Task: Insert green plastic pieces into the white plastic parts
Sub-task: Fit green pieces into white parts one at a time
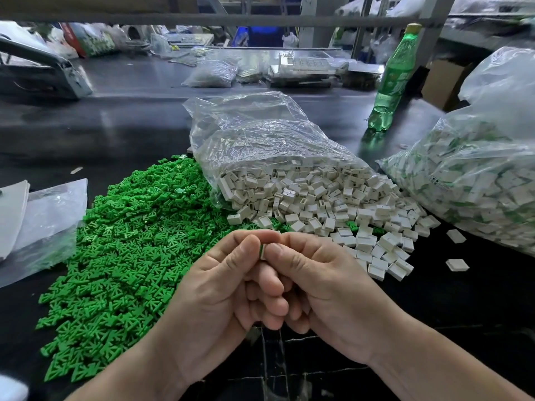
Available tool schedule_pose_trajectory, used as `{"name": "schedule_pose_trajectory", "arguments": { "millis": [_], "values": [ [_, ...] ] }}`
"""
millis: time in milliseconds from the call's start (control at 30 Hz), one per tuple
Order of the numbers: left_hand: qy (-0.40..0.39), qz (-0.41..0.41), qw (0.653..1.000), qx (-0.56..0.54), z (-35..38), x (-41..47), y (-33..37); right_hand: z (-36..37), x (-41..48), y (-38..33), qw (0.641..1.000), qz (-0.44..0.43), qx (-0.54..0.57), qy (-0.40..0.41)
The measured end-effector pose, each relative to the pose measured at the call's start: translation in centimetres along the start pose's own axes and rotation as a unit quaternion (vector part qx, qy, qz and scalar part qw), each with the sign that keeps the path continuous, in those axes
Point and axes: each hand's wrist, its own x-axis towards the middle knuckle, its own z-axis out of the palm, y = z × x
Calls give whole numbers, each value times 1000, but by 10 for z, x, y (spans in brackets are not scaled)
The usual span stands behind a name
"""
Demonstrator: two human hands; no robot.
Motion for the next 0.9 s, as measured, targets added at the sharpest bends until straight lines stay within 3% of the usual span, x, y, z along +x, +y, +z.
{"name": "schedule_pose_trajectory", "arguments": {
  "millis": [133,200,267,333,433,567,667,767,833,900],
  "values": [
    [-11,20,998,58,-1,-1,8,-5,0,-1,1000,0,19,-6],
    [11,55,983,174,-2,-2,12,-7,1,-1,1000,-4,6,-9],
    [22,114,934,337,-4,-4,14,-8,1,0,1000,8,6,-1],
    [38,180,861,475,-7,-8,15,-7,1,-1,999,26,21,1],
    [35,247,777,578,-7,-9,16,-5,1,-4,998,41,44,-10],
    [37,266,764,587,-1,-10,15,-5,2,-3,995,48,84,-30],
    [102,237,752,607,-4,-9,21,-18,4,-7,985,20,169,-17],
    [134,174,683,696,-14,-7,31,-37,6,-18,976,-26,208,63],
    [108,120,618,769,-18,-8,34,-47,6,-22,984,-30,120,129],
    [71,48,557,826,-17,-10,35,-47,2,-19,975,-19,-138,172]
  ]
}}
